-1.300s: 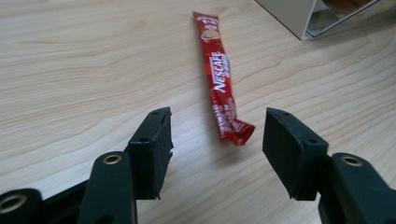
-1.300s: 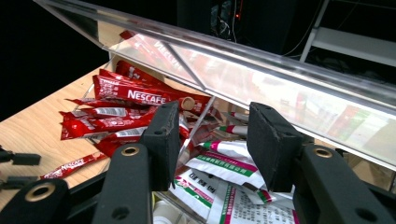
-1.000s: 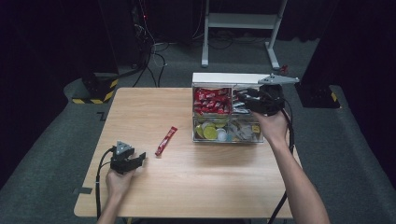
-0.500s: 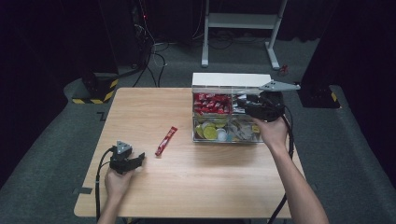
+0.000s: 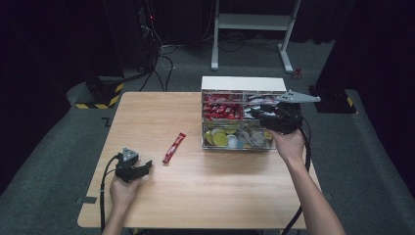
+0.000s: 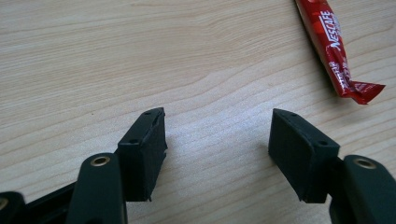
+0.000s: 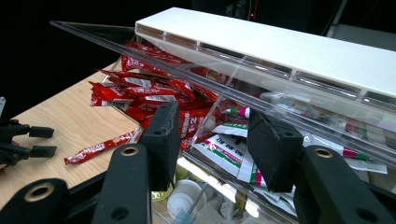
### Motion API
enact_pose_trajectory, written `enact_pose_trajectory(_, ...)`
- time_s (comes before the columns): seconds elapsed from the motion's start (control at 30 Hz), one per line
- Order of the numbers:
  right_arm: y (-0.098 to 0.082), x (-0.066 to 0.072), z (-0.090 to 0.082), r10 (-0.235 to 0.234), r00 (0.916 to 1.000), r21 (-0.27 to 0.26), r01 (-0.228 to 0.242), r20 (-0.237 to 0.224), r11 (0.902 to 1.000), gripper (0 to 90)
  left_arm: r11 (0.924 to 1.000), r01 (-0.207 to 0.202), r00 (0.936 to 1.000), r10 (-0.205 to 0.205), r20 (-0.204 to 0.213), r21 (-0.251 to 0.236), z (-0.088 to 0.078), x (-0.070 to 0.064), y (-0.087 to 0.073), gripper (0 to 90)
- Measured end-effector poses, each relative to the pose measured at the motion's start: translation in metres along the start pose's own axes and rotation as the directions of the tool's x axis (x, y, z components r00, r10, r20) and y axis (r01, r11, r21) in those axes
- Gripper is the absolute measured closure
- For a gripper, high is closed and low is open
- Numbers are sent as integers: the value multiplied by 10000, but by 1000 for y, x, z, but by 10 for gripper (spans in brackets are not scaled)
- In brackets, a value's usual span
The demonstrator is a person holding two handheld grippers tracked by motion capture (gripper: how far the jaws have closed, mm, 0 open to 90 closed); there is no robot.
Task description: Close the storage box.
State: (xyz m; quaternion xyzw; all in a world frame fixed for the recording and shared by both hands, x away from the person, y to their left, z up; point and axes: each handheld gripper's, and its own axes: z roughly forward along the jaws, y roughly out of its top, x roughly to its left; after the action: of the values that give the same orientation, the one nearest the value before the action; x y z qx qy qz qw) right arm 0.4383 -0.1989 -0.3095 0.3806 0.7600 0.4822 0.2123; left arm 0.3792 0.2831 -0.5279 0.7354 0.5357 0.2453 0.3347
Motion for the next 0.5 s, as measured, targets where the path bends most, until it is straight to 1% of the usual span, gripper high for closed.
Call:
enact_pose_trajectory(0.07,0,0,-1,-54,10000,-3,54,11,10000,538,10000,3,10000,-3,1,-4,0,0,0,368)
enact_pose_trajectory(0.17,-1,1,-2,13,10000,-34,-13,-49,10000,538,10000,-1,10000,1,6,0,0,0,0,367)
enact_pose_trajectory(0.33,-5,0,-3,-24,10000,-57,23,-89,10000,538,10000,2,10000,-2,5,-6,0,0,0,366)
enact_pose_trajectory(0.4,-7,0,-3,-97,10000,-10,97,5,10000,539,10000,-3,10000,3,1,-7,0,0,0,366)
enact_pose_trajectory(0.5,-10,-1,-4,-43,10000,-15,43,34,10000,540,10000,7,10000,-7,1,-11,0,0,0,366)
